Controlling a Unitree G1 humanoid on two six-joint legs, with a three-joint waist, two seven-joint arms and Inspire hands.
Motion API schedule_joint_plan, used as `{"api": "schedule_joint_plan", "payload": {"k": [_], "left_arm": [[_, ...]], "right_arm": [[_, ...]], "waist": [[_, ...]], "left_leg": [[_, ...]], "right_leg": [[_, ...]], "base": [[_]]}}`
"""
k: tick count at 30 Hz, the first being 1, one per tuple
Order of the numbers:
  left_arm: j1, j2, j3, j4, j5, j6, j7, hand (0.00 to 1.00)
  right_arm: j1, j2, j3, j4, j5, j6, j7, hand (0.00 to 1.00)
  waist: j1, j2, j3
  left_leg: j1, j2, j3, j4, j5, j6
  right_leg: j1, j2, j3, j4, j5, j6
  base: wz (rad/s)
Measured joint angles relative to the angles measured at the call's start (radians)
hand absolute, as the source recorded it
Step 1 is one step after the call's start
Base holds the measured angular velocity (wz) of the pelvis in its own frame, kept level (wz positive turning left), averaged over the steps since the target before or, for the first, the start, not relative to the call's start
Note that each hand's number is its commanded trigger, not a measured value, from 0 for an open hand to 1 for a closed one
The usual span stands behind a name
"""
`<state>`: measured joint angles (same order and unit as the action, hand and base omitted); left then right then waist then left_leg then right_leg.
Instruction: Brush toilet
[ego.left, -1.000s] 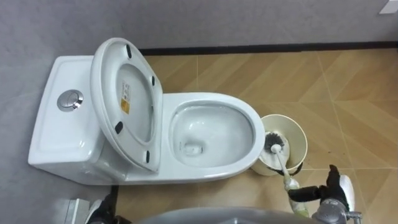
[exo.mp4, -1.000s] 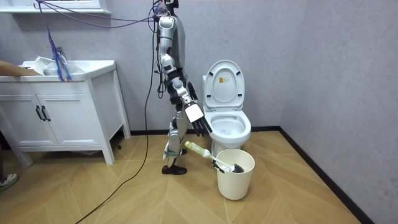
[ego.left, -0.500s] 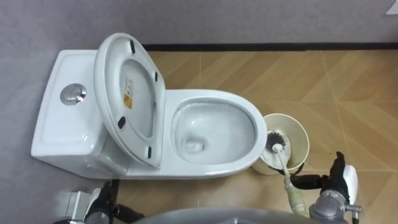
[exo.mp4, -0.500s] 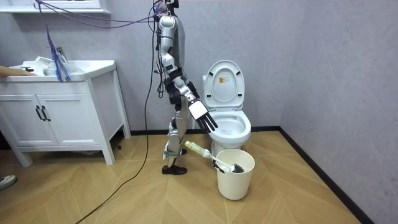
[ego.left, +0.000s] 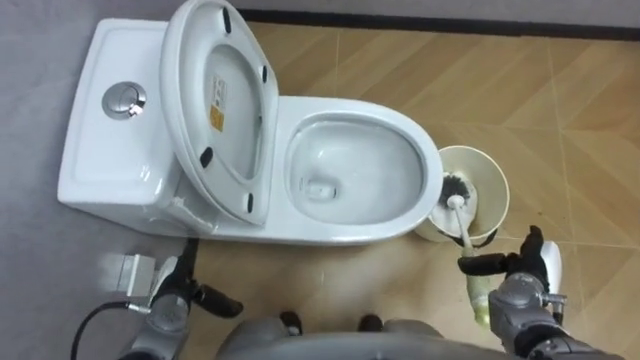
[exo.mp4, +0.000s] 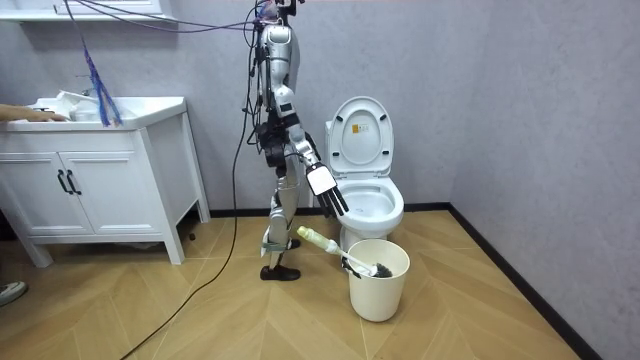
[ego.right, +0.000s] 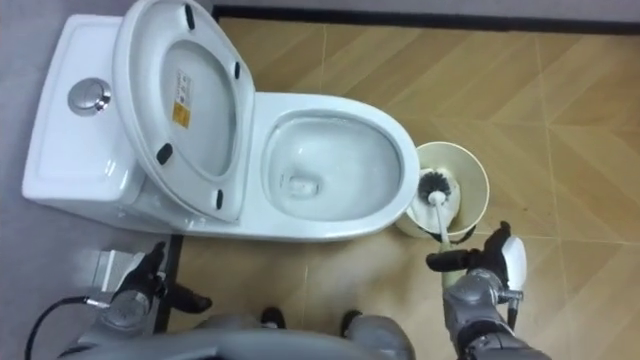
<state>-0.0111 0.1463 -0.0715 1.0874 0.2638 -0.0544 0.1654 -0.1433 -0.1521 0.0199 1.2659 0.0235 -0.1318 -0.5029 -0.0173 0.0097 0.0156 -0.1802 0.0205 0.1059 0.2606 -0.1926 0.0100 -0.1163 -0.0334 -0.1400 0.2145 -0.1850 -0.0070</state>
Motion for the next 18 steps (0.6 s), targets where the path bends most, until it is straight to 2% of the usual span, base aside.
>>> {"api": "schedule_joint_plan", "payload": {"k": [2,5,7,10,15,17,18], "left_arm": [[-0.043,0.003,-0.013,0.016,-0.017,0.001,0.003,0.00],[-0.099,0.001,-0.018,0.032,-0.017,0.001,0.005,0.00],[-0.152,-0.003,-0.046,0.032,-0.020,0.001,0.010,0.00],[-0.199,-0.006,-0.098,0.028,-0.039,0.001,0.011,0.00],[-0.242,-0.013,-0.152,0.026,-0.080,0.001,0.013,0.00],[-0.250,-0.013,-0.168,0.013,-0.111,0.002,0.018,0.00],[-0.252,-0.014,-0.170,0.009,-0.116,0.003,0.019,0.00]], "right_arm": [[-0.051,-0.014,-0.001,0.034,0.017,0.002,0.002,0.00],[-0.108,-0.029,-0.011,0.070,0.019,0.003,0.004,0.00],[-0.151,-0.047,-0.006,0.076,0.025,0.003,0.004,0.00],[-0.193,-0.058,0.005,0.096,0.040,0.004,0.004,0.00],[-0.195,-0.071,0.039,0.098,0.053,0.041,0.005,0.00],[-0.199,-0.078,0.039,0.097,0.068,0.060,0.005,0.00],[-0.199,-0.081,0.039,0.097,0.070,0.062,0.005,0.00]], "waist": [[0.002,0.005,0.0053],[0.001,0.004,0.0087],[0.005,0.000,0.0200],[0.006,0.003,0.0311],[0.022,0.009,0.0366],[0.026,0.010,0.0374],[0.027,0.010,0.0374]], "left_leg": [[-0.050,0.002,-0.002,0.020,0.002,0.003],[-0.104,-0.002,-0.006,0.028,0.014,0.009],[-0.155,-0.003,-0.007,0.051,0.017,0.014],[-0.216,-0.003,-0.018,0.086,0.019,0.017],[-0.313,-0.015,-0.022,0.156,0.019,0.020],[-0.368,-0.021,-0.023,0.201,0.006,0.040],[-0.383,-0.023,-0.023,0.213,0.005,0.041]], "right_leg": [[-0.052,-0.004,-0.009,0.028,0.000,0.000],[-0.112,-0.013,-0.017,0.057,0.000,0.000],[-0.163,-0.018,-0.025,0.085,0.000,0.000],[-0.215,-0.026,-0.032,0.112,0.000,0.000],[-0.321,-0.052,-0.029,0.211,-0.023,0.006],[-0.386,-0.066,-0.026,0.286,-0.048,0.008],[-0.404,-0.071,-0.025,0.304,-0.054,0.008]], "base": [[0.09],[0.08],[0.06],[0.10],[0.08],[0.09],[0.09]]}}
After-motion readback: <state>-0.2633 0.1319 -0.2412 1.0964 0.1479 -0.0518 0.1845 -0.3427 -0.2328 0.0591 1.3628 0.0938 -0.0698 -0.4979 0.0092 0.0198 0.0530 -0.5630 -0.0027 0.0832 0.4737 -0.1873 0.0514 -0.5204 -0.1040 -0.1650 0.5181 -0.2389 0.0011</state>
